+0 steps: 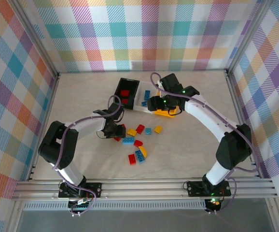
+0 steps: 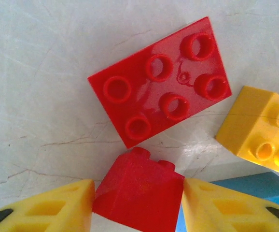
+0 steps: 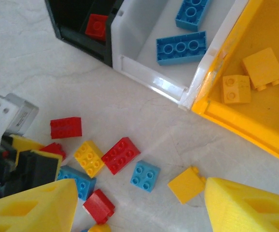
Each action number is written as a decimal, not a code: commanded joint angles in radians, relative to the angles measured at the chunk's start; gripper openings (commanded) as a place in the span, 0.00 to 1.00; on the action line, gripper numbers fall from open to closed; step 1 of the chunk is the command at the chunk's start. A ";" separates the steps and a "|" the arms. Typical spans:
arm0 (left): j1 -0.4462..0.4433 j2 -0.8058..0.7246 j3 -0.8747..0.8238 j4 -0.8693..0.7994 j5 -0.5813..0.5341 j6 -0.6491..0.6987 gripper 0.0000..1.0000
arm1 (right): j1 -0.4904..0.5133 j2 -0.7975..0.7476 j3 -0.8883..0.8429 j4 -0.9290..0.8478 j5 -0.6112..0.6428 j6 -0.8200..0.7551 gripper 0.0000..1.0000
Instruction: Sort the legos into containers by color
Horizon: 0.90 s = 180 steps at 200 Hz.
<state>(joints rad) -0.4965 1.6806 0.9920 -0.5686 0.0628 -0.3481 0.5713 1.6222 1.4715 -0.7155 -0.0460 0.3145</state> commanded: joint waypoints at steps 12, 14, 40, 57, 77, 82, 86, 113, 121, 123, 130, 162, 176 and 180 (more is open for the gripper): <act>-0.016 0.046 -0.014 0.002 -0.002 0.010 0.44 | 0.032 -0.087 -0.071 0.011 0.001 0.030 0.70; -0.016 0.045 -0.016 0.002 -0.002 0.009 0.43 | 0.033 -0.089 -0.077 0.011 0.001 0.030 0.70; -0.016 0.027 -0.032 0.003 -0.002 0.004 0.33 | 0.041 -0.123 -0.134 0.019 0.006 0.044 0.71; -0.016 0.016 -0.030 -0.008 -0.004 0.004 0.33 | 0.050 -0.131 -0.155 0.023 0.005 0.050 0.71; -0.016 0.000 -0.024 -0.022 -0.007 0.003 0.33 | 0.060 -0.133 -0.163 0.025 0.009 0.054 0.71; -0.016 -0.005 -0.022 -0.026 -0.009 0.004 0.33 | 0.062 -0.133 -0.164 0.025 0.010 0.054 0.71; -0.015 -0.009 -0.021 -0.028 -0.010 0.004 0.33 | 0.064 -0.133 -0.164 0.025 0.011 0.055 0.71; -0.015 -0.037 -0.003 -0.058 -0.022 0.004 0.34 | 0.077 -0.133 -0.164 0.027 0.013 0.054 0.71; -0.016 -0.046 0.004 -0.069 -0.027 0.006 0.34 | 0.078 -0.131 -0.165 0.028 0.012 0.054 0.71; -0.016 -0.048 0.005 -0.071 -0.027 0.005 0.34 | 0.079 -0.130 -0.164 0.027 0.012 0.054 0.71; -0.016 -0.055 0.011 -0.081 -0.031 0.007 0.34 | 0.078 -0.130 -0.166 0.029 0.010 0.054 0.71; -0.014 -0.081 0.051 -0.123 -0.049 0.017 0.35 | 0.079 -0.138 -0.186 0.034 0.004 0.057 0.71; -0.011 -0.084 0.083 -0.146 -0.060 0.028 0.35 | 0.079 -0.149 -0.201 0.036 0.000 0.060 0.71; -0.010 -0.085 0.093 -0.153 -0.062 0.030 0.35 | 0.080 -0.153 -0.207 0.036 0.000 0.061 0.71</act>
<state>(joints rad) -0.4973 1.6310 1.0149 -0.6529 0.0315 -0.3435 0.6441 1.5089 1.2953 -0.6907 -0.0360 0.3592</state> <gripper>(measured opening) 0.349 0.706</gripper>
